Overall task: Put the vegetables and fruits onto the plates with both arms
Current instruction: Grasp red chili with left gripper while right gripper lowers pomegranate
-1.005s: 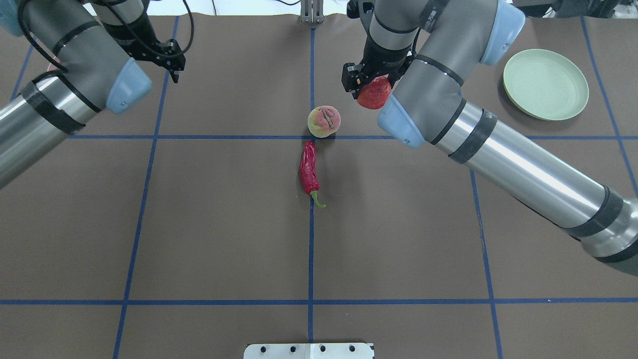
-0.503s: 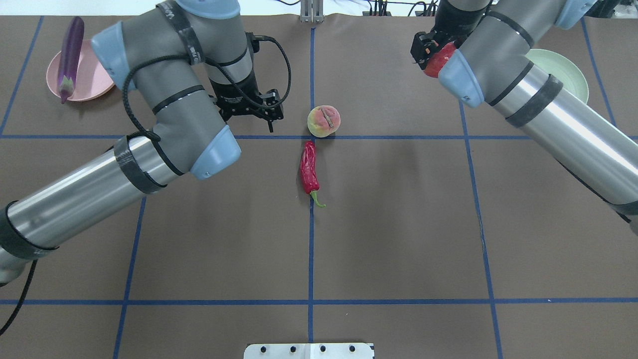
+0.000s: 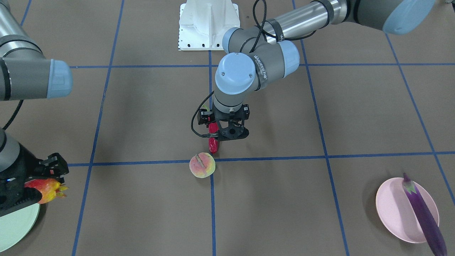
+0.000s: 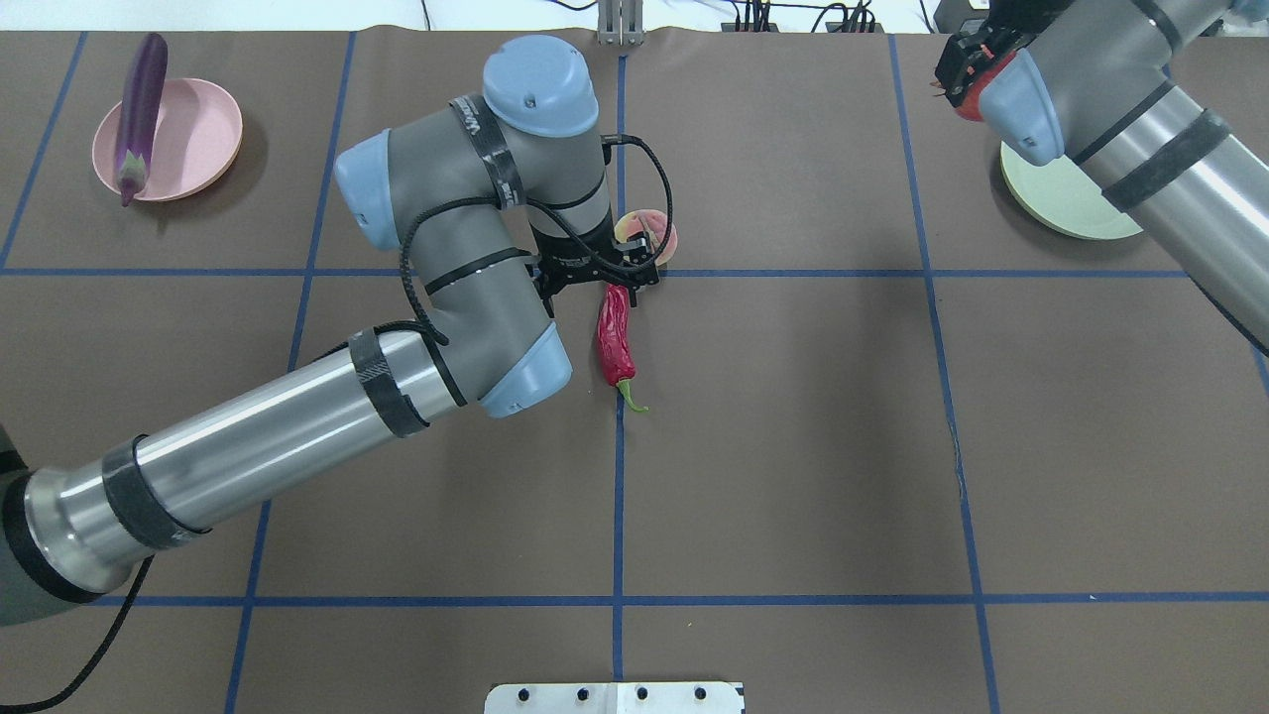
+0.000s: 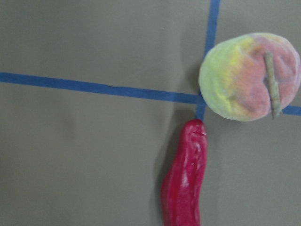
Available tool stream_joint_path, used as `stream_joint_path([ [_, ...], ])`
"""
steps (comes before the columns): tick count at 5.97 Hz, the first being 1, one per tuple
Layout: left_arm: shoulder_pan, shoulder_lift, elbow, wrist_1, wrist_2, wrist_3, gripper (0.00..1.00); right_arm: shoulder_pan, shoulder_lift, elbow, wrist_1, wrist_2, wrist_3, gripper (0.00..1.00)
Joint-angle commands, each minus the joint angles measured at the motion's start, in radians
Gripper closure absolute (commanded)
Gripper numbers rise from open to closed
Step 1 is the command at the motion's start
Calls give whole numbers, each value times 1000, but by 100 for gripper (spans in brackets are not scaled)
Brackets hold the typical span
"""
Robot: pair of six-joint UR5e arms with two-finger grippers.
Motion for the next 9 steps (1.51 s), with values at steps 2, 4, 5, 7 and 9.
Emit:
stream_joint_path([
  [2,71,-13,65,-56,63,-28,4,60,-78,-10,5,48,-87,100],
  [4,91,-13,88,-71,73,-28,19,64,-101,-8,5,50,-94,100],
  [5,97,-13,94,-76,73,-29,29,65,-113,-8,5,50,-98,100],
  [7,98,-13,93,-73,73,-35,90,79,-134,-13,5,48,-153,100],
  [9,36,-14,82,-64,61,-32,100,82,-138,-74,51,47,-160,100],
])
